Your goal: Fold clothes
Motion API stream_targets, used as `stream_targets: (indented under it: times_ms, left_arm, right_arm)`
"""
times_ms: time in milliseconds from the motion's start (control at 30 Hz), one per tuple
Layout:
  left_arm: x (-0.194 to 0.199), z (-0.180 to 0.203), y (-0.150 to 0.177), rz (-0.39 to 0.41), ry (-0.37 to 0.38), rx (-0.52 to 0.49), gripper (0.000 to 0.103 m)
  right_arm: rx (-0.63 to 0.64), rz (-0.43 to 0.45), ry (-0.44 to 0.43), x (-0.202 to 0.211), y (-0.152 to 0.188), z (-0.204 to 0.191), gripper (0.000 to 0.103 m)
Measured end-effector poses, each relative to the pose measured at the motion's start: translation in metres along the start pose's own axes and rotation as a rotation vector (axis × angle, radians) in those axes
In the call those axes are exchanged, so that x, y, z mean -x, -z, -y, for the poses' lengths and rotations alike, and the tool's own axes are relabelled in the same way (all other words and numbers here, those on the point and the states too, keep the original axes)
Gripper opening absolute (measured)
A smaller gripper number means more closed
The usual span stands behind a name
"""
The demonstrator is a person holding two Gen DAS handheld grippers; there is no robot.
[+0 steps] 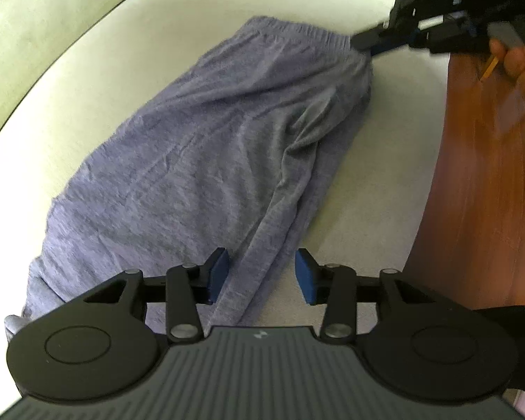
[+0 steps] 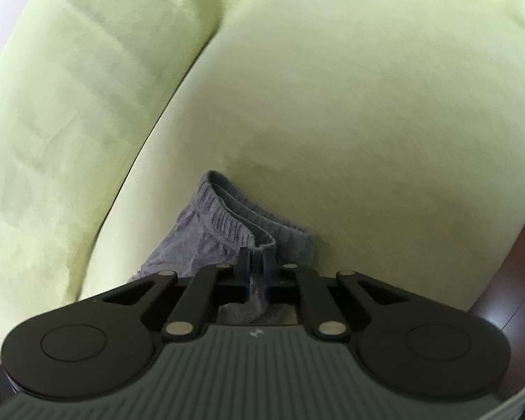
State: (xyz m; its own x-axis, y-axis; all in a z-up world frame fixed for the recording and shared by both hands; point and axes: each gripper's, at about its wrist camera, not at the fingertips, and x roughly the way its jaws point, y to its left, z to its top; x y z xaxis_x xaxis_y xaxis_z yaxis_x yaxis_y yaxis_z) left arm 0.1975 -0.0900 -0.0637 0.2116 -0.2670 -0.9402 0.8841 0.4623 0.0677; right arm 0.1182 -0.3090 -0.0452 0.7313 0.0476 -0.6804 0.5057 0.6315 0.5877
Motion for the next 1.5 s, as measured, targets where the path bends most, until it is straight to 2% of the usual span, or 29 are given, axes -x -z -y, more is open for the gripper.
stream_targets:
  times_ms: [100, 167, 300, 333, 433, 467, 500, 600, 633, 700, 800, 900, 1000, 1133, 1300, 1400, 1500]
  left_arm:
    - [0.0, 0.003, 0.003, 0.006, -0.009, -0.024, 0.052]
    - [-0.001, 0.005, 0.005, 0.011, -0.009, -0.033, 0.053]
    - [-0.001, 0.011, 0.009, 0.019, -0.026, -0.058, 0.053]
    - [-0.001, 0.011, 0.011, 0.018, -0.031, -0.056, 0.053]
    - [0.002, 0.012, 0.016, 0.007, -0.048, -0.042, 0.053]
    - [0.004, 0.012, 0.017, 0.0, -0.055, -0.035, 0.053]
    - [0.007, 0.012, 0.019, -0.003, -0.063, -0.023, 0.053]
    - [0.026, 0.007, 0.03, -0.006, -0.085, 0.053, 0.053]
    - [0.036, 0.002, 0.038, -0.007, -0.096, 0.107, 0.054]
    - [0.046, -0.005, 0.046, -0.009, -0.117, 0.171, 0.054]
    - [0.064, -0.031, 0.072, -0.019, -0.18, 0.339, 0.054]
    - [0.074, -0.066, 0.105, -0.029, -0.218, 0.502, 0.054]
    - [0.075, -0.097, 0.128, -0.009, -0.229, 0.567, 0.054]
    - [0.066, -0.137, 0.145, 0.029, -0.216, 0.554, 0.054]
    - [0.05, -0.177, 0.158, 0.079, -0.107, 0.533, 0.054]
    - [0.04, -0.191, 0.165, 0.088, -0.052, 0.51, 0.055]
    - [0.039, -0.202, 0.172, 0.135, 0.011, 0.492, 0.056]
  right_arm:
    - [0.165, 0.058, 0.0, 0.012, -0.007, -0.017, 0.005]
    - [0.242, 0.062, 0.034, 0.011, -0.012, -0.015, 0.004]
    - [0.254, 0.021, 0.082, -0.012, -0.016, -0.001, 0.006]
    - [0.258, 0.008, 0.085, -0.017, -0.016, -0.001, 0.008]
    - [0.289, -0.03, 0.098, -0.026, -0.015, -0.008, 0.024]
    - [0.3, -0.033, 0.121, -0.023, -0.014, -0.011, 0.032]
    - [0.313, -0.028, 0.137, -0.018, -0.014, -0.014, 0.036]
    - [0.363, 0.021, 0.149, -0.002, -0.01, -0.026, 0.037]
    - [0.377, 0.024, 0.125, 0.003, -0.009, -0.032, 0.036]
    - [0.393, -0.013, 0.007, 0.011, -0.006, -0.049, 0.033]
    - [0.446, -0.129, -0.168, -0.004, 0.01, -0.085, 0.03]
    - [0.516, -0.245, -0.303, -0.032, 0.039, -0.13, 0.03]
    - [0.568, -0.339, -0.388, -0.073, 0.079, -0.177, 0.03]
    - [0.627, -0.338, -0.378, -0.121, 0.115, -0.217, 0.03]
    - [0.627, -0.296, -0.298, -0.171, 0.133, -0.24, 0.03]
    - [0.653, -0.266, -0.249, -0.188, 0.137, -0.248, 0.03]
    - [0.654, -0.254, -0.202, -0.198, 0.146, -0.249, 0.03]
